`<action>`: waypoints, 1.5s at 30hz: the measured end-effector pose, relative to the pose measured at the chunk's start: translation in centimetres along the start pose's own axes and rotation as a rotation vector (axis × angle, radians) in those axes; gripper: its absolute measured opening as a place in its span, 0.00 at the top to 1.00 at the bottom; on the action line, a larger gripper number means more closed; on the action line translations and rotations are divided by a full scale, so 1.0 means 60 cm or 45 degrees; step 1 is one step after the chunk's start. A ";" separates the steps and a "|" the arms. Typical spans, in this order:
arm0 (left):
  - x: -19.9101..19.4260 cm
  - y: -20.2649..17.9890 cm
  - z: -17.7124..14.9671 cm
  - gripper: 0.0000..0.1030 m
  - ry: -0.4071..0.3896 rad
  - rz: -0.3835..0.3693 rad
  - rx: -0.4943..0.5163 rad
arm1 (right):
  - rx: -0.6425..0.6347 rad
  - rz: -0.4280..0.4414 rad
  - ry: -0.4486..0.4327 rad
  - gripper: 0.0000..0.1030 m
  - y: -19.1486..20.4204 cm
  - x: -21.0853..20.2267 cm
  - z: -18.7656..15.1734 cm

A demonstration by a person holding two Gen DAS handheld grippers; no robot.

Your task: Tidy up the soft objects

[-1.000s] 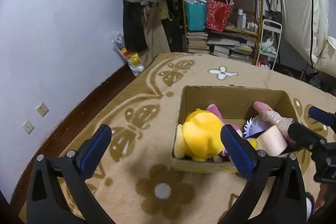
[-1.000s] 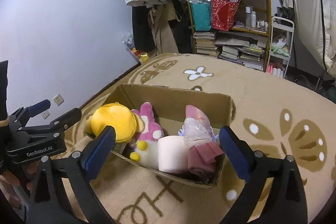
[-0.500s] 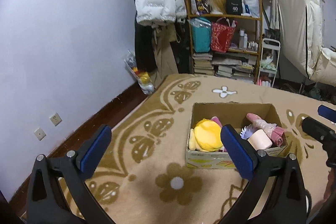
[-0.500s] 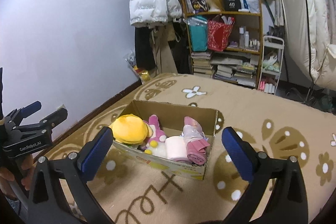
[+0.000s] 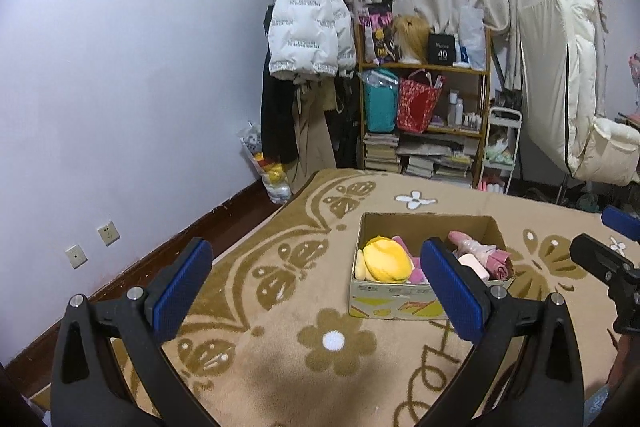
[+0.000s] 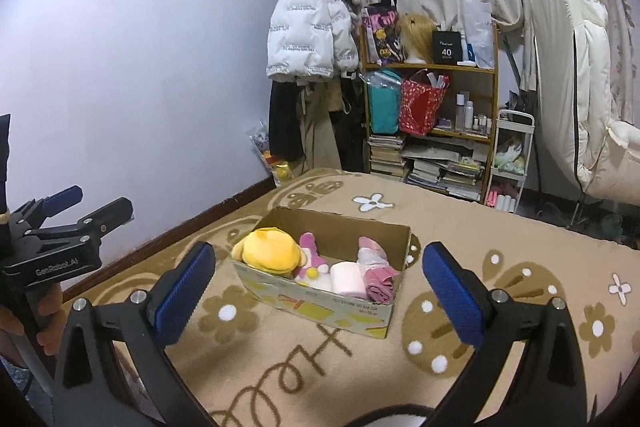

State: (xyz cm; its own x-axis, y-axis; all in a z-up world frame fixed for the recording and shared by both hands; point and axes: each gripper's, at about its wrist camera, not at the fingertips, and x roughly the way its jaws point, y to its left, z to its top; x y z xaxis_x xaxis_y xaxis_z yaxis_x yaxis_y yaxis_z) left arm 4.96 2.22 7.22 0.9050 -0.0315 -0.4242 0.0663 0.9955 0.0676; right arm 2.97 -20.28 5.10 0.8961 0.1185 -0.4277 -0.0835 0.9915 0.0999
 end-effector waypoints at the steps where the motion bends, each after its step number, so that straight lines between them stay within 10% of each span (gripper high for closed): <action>1: -0.002 0.001 -0.002 0.00 -0.010 -0.005 -0.003 | 0.001 0.001 -0.007 0.00 0.003 -0.003 -0.004; 25: 0.036 0.016 -0.063 0.00 -0.024 -0.043 -0.125 | 0.049 -0.035 -0.019 0.00 -0.053 0.031 -0.102; 45: 0.080 -0.030 -0.082 0.00 0.059 -0.092 0.009 | 0.083 -0.047 0.050 0.00 -0.072 0.065 -0.131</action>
State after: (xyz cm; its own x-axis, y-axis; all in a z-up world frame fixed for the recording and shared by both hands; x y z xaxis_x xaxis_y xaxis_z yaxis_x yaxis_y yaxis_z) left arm 7.11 0.69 0.61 0.8772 -0.0991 -0.4698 0.1340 0.9901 0.0413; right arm 3.40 -23.68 -4.05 0.8800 0.0851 -0.4673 -0.0207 0.9897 0.1413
